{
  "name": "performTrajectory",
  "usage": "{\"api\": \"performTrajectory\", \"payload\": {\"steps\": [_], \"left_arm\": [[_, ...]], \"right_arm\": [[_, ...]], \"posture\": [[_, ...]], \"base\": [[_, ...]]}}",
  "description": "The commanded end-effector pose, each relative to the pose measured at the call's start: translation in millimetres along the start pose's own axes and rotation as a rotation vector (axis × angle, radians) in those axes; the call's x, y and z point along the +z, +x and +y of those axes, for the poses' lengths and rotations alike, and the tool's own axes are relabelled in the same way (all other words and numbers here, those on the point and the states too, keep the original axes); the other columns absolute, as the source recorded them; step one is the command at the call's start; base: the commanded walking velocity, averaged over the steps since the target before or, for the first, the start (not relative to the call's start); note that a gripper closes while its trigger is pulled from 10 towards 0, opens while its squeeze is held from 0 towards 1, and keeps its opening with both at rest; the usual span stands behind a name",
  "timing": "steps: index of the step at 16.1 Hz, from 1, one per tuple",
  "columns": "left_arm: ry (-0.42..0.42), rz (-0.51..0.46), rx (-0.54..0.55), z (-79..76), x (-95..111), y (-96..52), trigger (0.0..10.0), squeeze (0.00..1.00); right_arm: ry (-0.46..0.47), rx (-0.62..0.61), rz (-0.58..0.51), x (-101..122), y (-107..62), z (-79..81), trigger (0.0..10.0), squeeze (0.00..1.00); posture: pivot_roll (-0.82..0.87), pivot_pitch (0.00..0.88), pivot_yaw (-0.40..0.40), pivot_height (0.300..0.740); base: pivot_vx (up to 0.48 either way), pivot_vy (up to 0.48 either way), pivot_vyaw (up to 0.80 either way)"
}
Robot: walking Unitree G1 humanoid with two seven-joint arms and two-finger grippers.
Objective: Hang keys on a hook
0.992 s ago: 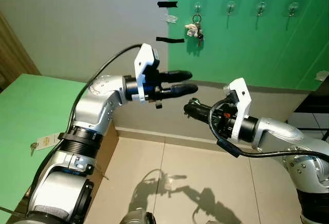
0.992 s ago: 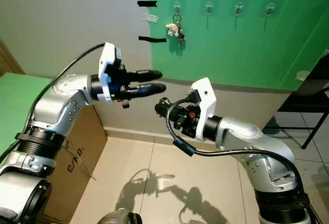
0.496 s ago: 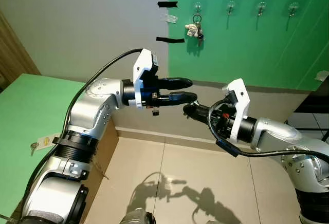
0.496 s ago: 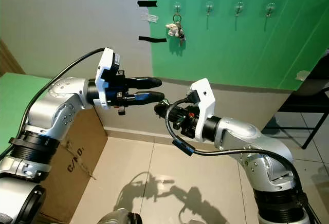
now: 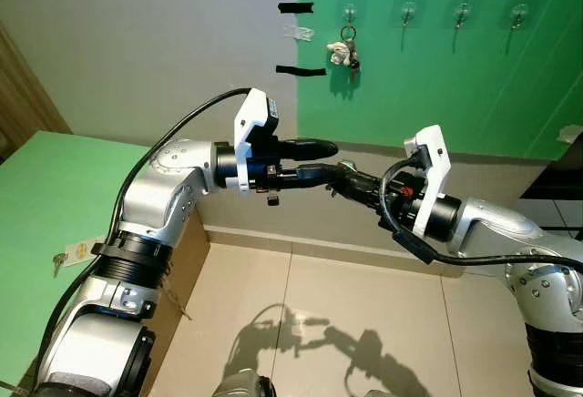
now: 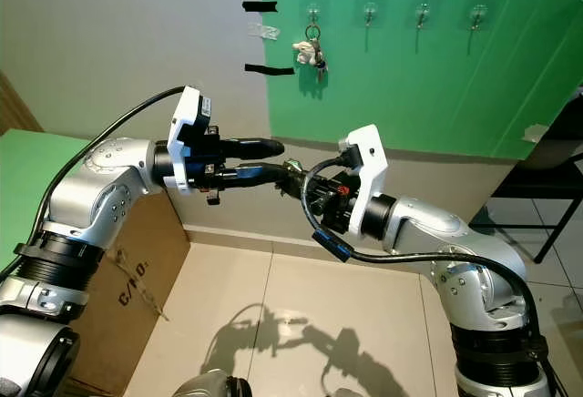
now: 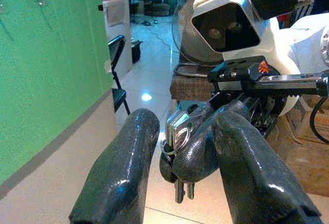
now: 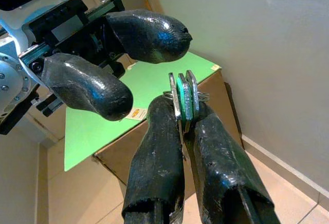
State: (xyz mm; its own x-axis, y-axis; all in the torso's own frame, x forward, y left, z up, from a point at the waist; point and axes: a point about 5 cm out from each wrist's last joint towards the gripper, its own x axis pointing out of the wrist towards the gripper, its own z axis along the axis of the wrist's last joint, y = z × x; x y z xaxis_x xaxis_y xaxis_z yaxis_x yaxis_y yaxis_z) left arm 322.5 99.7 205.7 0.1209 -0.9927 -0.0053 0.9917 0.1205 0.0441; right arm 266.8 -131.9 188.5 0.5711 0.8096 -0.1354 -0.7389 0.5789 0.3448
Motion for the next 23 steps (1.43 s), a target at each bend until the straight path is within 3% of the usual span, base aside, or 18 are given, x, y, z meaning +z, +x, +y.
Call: {"api": "performTrajectory", "payload": {"steps": [1,9,14,23], "left_arm": [[0.013,0.02,-0.004,1.6,0.4,1.1,10.0,0.0],[0.012,0.035,0.028,7.1,-4.6,2.2,10.0,0.0],[0.017,0.046,0.046,10.5,-6.2,3.0,10.0,0.0],[0.038,0.048,0.081,15.9,-4.8,2.8,10.0,0.0]], "right_arm": [[-0.005,0.01,-0.018,6.2,-1.1,2.9,0.0,0.0],[-0.023,0.056,0.003,5.4,0.2,15.5,0.0,0.0],[-0.064,0.097,0.064,-6.2,-1.2,26.7,0.0,0.0],[-0.117,0.095,0.127,-16.9,-2.5,28.1,0.0,0.0]], "posture": [[-0.24,0.01,0.045,0.722],[-0.24,0.013,0.042,0.722],[-0.25,0.017,0.045,0.722],[-0.25,0.015,0.044,0.722]], "base": [[0.0,0.0,0.0],[0.0,0.0,0.0],[0.0,0.0,0.0],[0.0,0.0,0.0]]}}
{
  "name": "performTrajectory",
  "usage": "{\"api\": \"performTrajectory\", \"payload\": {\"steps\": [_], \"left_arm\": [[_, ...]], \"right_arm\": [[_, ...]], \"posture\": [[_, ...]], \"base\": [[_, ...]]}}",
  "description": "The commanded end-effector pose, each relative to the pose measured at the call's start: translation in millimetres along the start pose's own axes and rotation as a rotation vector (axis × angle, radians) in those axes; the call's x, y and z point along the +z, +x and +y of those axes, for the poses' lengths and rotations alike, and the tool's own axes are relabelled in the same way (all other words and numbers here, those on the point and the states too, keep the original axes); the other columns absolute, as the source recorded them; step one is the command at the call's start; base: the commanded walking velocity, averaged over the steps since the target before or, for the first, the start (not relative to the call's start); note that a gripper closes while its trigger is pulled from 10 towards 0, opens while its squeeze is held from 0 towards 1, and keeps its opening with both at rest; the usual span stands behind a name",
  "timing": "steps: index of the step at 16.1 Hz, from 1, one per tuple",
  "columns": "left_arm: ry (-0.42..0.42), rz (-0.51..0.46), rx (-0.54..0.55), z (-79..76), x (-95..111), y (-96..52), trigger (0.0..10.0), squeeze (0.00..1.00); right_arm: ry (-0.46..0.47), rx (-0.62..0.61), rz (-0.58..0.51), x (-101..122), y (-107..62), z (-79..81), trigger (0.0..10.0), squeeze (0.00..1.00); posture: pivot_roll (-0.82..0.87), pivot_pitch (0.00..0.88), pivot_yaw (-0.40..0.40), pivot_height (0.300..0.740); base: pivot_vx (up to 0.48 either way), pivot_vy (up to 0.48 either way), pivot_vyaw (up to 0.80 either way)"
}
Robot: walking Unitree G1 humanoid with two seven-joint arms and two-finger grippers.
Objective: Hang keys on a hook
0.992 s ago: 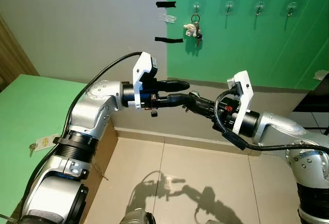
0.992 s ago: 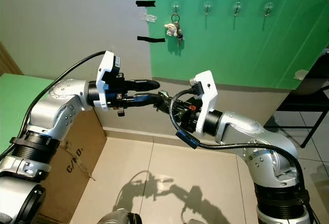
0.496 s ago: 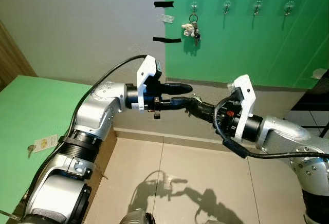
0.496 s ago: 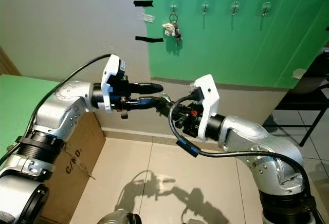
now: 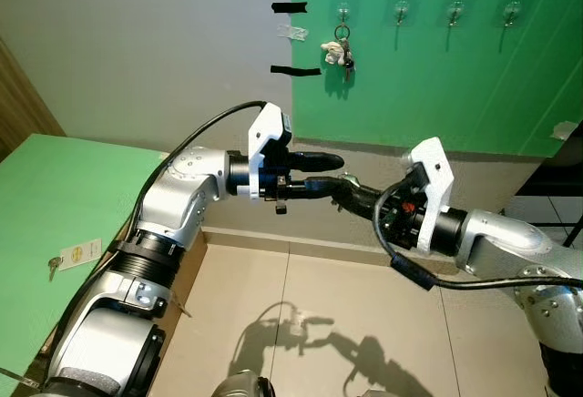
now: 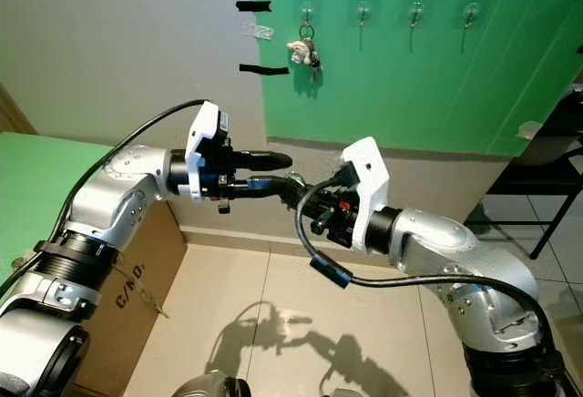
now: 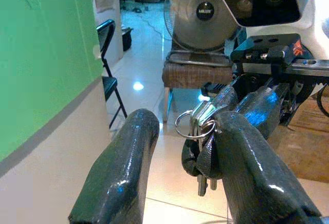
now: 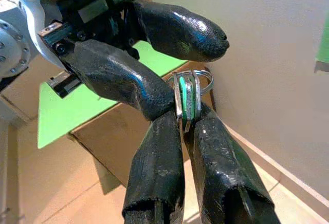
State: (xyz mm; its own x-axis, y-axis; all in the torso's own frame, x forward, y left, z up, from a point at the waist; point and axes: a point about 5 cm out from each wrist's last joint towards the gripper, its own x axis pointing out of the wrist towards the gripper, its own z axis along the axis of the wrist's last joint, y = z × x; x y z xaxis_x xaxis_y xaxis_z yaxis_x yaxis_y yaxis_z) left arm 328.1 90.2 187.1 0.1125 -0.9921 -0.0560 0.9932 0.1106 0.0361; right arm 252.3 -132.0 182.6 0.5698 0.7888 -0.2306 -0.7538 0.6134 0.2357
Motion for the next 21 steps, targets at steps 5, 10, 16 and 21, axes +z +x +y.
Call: {"api": "performTrajectory", "payload": {"steps": [5,10,16,21], "left_arm": [[0.103,-0.052,0.333,37.0,30.8,-10.2,10.0,0.0],[0.131,-0.15,0.585,61.5,54.4,-20.2,10.0,0.0],[0.171,-0.255,0.737,73.6,79.5,-31.6,10.0,0.0],[0.152,-0.262,0.758,75.5,76.0,-28.5,10.0,0.0]], "right_arm": [[-0.029,0.139,0.049,-9.3,5.7,20.7,0.0,0.0],[-0.044,0.139,0.058,-13.3,5.6,20.8,0.0,0.0],[-0.041,0.127,0.071,-19.5,5.8,19.0,0.0,0.0],[-0.04,0.128,0.071,-21.4,6.3,18.3,0.0,0.0]], "posture": [[-0.24,0.005,0.045,0.722],[-0.24,0.001,0.045,0.722],[-0.24,0.01,0.047,0.722],[-0.24,0.015,0.046,0.722]], "base": [[0.0,0.0,0.0],[0.0,0.0,0.0],[0.0,0.0,0.0],[0.0,0.0,0.0]]}}
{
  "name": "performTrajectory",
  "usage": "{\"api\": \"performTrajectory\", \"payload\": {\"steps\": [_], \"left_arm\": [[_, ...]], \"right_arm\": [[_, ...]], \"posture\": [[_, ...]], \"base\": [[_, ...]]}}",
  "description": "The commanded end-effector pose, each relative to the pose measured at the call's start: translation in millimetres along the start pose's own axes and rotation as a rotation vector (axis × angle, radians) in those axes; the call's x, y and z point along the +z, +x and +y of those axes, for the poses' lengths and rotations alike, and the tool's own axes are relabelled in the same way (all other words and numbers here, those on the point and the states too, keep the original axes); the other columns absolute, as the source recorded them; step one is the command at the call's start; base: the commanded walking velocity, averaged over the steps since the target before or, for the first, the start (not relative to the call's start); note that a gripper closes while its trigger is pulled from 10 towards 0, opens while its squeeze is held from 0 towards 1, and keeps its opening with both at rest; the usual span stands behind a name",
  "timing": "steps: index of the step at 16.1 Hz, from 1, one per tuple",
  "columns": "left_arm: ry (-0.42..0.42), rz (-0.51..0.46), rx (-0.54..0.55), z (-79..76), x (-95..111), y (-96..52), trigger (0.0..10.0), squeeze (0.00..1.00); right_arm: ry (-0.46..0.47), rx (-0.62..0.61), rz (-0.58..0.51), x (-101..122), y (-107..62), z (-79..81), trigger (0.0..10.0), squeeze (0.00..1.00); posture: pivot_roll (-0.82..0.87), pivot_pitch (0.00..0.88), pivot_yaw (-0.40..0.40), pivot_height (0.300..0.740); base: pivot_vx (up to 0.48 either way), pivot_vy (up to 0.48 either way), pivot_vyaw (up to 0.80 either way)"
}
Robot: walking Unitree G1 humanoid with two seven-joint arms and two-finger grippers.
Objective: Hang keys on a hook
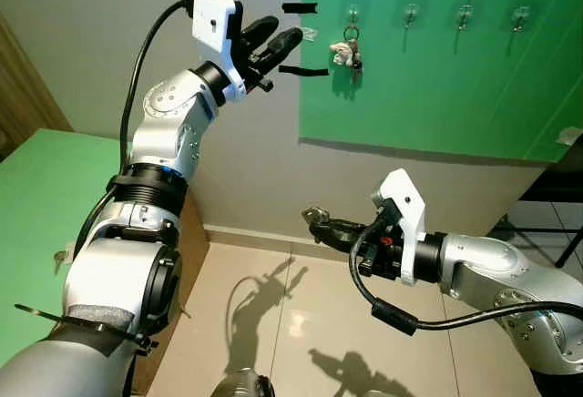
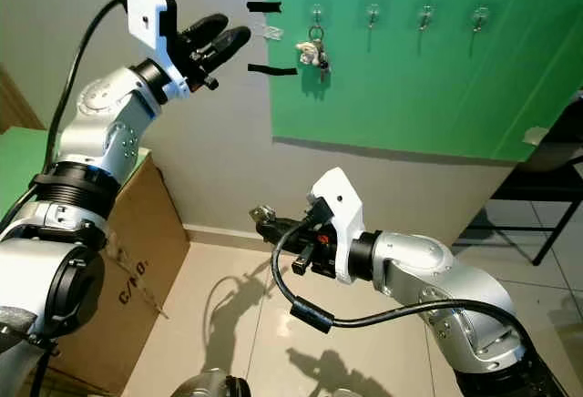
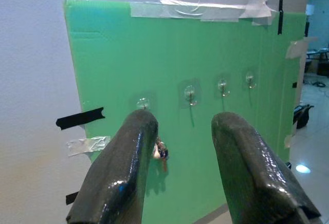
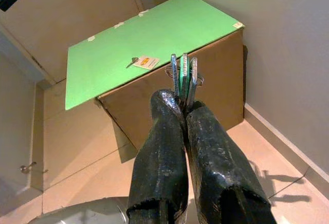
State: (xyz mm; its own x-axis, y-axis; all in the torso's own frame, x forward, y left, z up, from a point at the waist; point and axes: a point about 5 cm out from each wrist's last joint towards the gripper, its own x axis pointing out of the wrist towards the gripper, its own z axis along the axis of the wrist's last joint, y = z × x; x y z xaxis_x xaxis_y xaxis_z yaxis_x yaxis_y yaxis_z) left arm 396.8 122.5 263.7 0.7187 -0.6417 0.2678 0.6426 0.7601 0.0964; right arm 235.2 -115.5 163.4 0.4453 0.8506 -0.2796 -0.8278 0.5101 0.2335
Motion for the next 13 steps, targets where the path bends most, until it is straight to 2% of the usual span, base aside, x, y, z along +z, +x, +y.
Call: {"api": "performTrajectory", "payload": {"steps": [1,5,9,11,13], "left_arm": [[0.011,-0.003,0.013,0.8,2.4,1.5,10.0,0.0],[-0.056,0.075,-0.079,-7.3,-16.2,-4.5,10.0,0.0],[-0.117,0.147,-0.148,-8.7,-35.1,-18.5,10.0,0.0],[-0.168,0.172,-0.268,-16.5,-38.9,-26.7,10.0,0.0],[-0.232,0.187,-0.375,-27.7,-43.0,-34.0,10.0,0.0]], "right_arm": [[-0.005,0.007,-0.01,1.1,-1.6,0.3,0.0,0.0],[0.008,-0.013,-0.037,4.8,-2.1,-2.9,0.0,0.0],[0.053,-0.106,-0.128,16.8,-6.2,-19.2,0.0,0.0],[0.059,-0.177,-0.165,21.2,-8.0,-29.4,0.0,0.0],[0.087,-0.178,-0.2,23.6,-7.3,-28.6,0.0,0.0]], "posture": [[-0.24,0.018,0.043,0.722],[-0.24,0.025,0.042,0.722],[-0.24,0.027,0.043,0.722],[-0.24,0.027,0.043,0.722],[-0.24,0.027,0.042,0.722]], "base": [[0.0,0.0,0.0],[0.0,0.0,0.0],[0.0,0.0,0.0],[0.0,0.0,0.0],[0.0,0.0,0.0]]}}
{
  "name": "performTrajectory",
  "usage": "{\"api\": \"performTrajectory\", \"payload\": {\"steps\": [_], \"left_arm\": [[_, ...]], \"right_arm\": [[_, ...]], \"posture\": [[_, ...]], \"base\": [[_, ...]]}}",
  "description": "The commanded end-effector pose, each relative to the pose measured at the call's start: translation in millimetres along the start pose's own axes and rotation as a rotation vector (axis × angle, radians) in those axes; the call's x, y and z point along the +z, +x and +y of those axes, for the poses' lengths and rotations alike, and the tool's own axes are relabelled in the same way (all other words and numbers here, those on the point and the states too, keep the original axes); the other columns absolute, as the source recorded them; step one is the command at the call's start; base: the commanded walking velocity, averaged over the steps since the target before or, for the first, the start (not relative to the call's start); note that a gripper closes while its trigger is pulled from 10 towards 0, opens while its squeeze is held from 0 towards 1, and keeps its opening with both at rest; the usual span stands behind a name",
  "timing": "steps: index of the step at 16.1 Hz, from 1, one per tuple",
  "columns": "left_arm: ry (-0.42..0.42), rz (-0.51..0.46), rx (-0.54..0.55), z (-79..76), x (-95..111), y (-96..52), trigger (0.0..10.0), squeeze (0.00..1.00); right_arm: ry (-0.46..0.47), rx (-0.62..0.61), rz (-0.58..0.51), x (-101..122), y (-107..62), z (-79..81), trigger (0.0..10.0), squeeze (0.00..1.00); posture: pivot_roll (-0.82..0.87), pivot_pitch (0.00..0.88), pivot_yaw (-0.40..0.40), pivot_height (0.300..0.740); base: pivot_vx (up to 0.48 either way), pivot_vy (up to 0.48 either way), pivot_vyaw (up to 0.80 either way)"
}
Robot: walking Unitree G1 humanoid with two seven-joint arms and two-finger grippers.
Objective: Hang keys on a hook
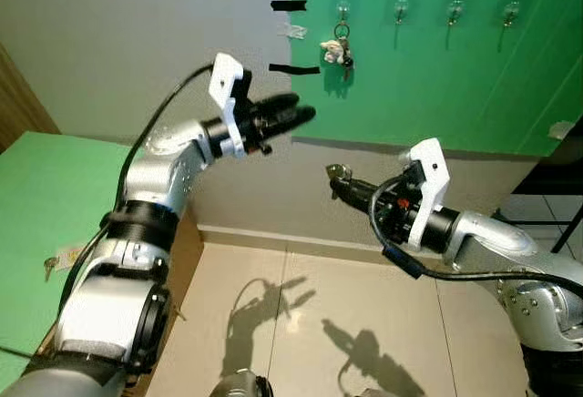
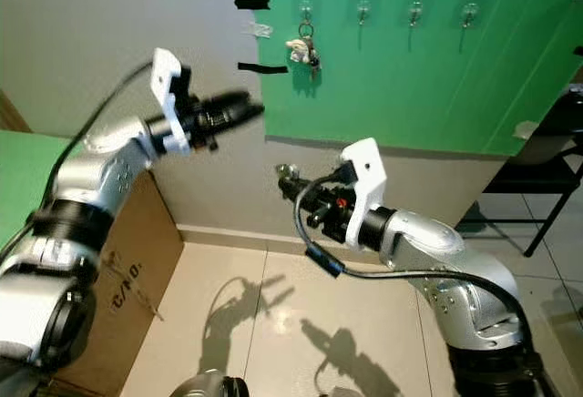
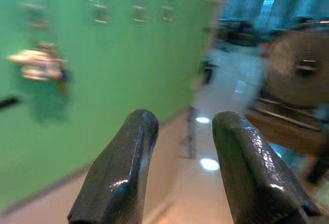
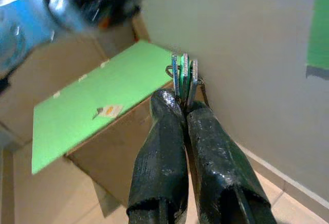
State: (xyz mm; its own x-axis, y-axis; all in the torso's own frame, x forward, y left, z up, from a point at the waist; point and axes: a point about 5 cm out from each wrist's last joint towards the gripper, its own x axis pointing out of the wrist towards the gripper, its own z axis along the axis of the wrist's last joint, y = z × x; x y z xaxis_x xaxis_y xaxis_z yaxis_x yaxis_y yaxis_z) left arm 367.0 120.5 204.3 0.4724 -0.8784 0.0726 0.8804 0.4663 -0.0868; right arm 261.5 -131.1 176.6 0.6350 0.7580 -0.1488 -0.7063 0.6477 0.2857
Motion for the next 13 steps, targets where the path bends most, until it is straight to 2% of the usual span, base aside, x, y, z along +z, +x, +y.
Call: {"api": "performTrajectory", "payload": {"steps": [1,3,7,13], "left_arm": [[0.005,-0.004,-0.048,-4.7,4.5,1.0,10.0,0.0],[-0.061,-0.014,-0.172,-16.0,5.0,-2.2,10.0,0.0],[-0.141,-0.04,-0.303,-27.4,11.4,-10.6,10.0,0.0],[-0.127,0.01,-0.32,-31.9,5.2,-15.5,10.0,0.0]], "right_arm": [[0.014,-0.002,-0.026,5.2,-0.3,-0.7,0.0,0.0],[0.073,0.031,-0.052,7.3,0.4,2.6,0.0,0.0],[0.122,0.07,-0.081,13.0,-0.8,5.4,0.0,0.0],[0.127,0.067,-0.078,13.7,-0.6,4.2,0.0,0.0]], "posture": [[-0.23,0.028,0.043,0.722],[-0.24,0.03,0.044,0.722],[-0.24,0.028,0.043,0.722],[-0.23,0.02,0.043,0.722]], "base": [[0.0,0.0,0.0],[0.0,0.0,0.0],[0.0,0.0,0.0],[0.0,0.0,0.0]]}}
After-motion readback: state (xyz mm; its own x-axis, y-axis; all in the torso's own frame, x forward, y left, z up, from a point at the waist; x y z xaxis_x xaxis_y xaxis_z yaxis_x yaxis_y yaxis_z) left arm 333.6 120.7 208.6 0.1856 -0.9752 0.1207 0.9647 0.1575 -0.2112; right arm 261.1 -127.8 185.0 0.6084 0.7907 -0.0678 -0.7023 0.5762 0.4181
